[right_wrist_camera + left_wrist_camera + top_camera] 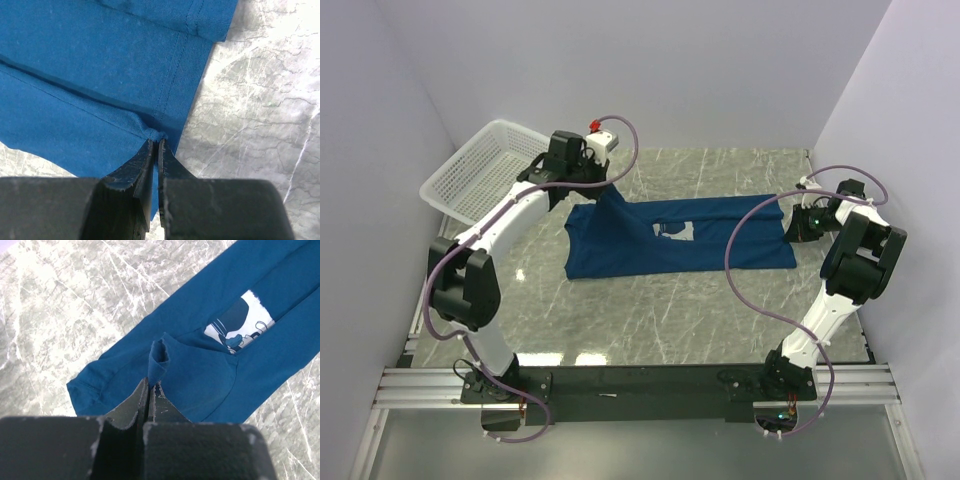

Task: Fold and stack the t-shirts
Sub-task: Fold the tshirt

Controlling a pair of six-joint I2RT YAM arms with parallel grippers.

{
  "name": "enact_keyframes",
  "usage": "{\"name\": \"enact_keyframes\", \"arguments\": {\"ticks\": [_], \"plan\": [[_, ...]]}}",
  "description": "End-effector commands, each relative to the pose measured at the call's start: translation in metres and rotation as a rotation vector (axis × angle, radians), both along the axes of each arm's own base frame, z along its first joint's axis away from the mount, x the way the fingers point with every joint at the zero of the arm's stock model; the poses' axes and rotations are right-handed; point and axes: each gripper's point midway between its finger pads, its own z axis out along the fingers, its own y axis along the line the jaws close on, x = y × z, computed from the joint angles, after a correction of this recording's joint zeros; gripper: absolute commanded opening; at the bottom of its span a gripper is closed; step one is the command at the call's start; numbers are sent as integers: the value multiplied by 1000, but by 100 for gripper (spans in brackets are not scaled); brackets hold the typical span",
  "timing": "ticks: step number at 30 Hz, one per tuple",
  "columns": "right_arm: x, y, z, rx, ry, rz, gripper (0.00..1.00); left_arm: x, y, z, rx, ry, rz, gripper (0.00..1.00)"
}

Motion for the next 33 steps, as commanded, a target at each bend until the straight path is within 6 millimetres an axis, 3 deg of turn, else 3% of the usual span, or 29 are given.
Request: {"name": "enact_keyframes", "arguments": {"ticks": [1, 33], "plan": [[14, -7, 10, -31, -51, -8, 0, 11, -7, 25, -27, -65, -34, 1], [12, -7, 7, -30, -45, -18, 0, 32, -25, 26, -64, -57, -68, 1]]}}
